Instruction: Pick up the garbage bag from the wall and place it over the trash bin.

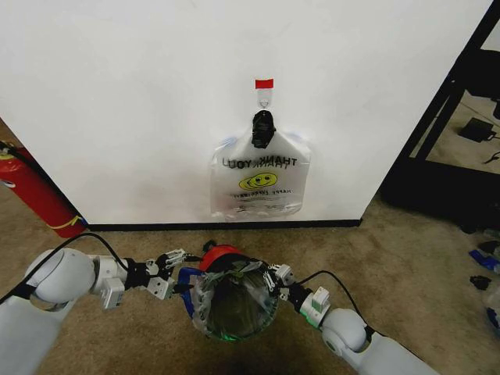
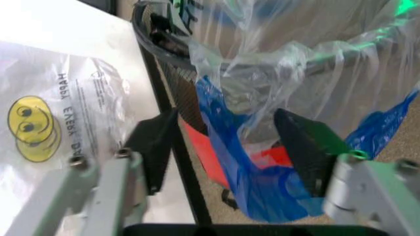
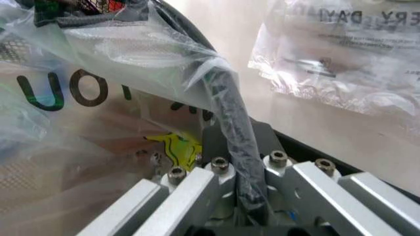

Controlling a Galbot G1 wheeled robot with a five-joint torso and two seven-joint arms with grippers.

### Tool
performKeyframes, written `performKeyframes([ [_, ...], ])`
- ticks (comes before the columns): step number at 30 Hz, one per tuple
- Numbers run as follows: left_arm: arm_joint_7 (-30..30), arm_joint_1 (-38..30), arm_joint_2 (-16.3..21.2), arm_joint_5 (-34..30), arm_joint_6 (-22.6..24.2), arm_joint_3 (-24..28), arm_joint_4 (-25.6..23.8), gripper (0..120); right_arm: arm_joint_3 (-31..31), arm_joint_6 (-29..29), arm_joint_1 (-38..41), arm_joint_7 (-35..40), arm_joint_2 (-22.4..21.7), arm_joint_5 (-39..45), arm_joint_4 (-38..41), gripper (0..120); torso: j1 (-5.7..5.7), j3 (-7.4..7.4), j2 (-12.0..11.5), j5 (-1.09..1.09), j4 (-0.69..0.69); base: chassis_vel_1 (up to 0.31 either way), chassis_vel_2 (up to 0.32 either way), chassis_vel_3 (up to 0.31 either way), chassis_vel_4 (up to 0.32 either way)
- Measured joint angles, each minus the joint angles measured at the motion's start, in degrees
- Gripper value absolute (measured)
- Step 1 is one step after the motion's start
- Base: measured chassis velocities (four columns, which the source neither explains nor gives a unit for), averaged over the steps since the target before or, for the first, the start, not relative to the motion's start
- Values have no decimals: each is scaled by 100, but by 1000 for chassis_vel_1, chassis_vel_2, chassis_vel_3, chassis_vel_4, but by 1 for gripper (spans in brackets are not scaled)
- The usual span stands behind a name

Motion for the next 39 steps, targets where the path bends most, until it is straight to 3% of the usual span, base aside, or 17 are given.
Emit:
performKeyframes([
  [3,38,-23,-17,-10,0,26,5,43,-14,0,2,0,7,-9,0,0,0,0,0,0,0,0,0,0,0],
  [7,48,-24,-20,-12,0,29,10,41,-15,0,2,0,8,-9,0,0,0,0,0,0,-1,0,0,0,0],
  [8,75,7,-26,-83,-1,30,26,25,-16,0,-3,11,23,-9,8,0,0,0,0,0,0,0,0,0,0],
  [15,-335,164,6,-397,144,-31,22,1,-30,-16,-36,35,39,-9,41,0,0,0,0,0,0,0,0,0,0],
  [27,-1208,346,-5,-1234,785,-53,182,0,-37,-27,-65,45,65,-9,-7,0,0,0,0,0,0,0,0,0,0],
  [32,-1512,372,-32,-1180,907,-160,182,0,-25,-28,-97,45,70,36,-27,0,0,0,0,0,0,0,0,0,0],
  [39,-1908,432,-104,-549,1004,-257,261,0,-30,-54,-141,51,76,320,17,0,0,0,0,0,0,0,0,0,0],
])
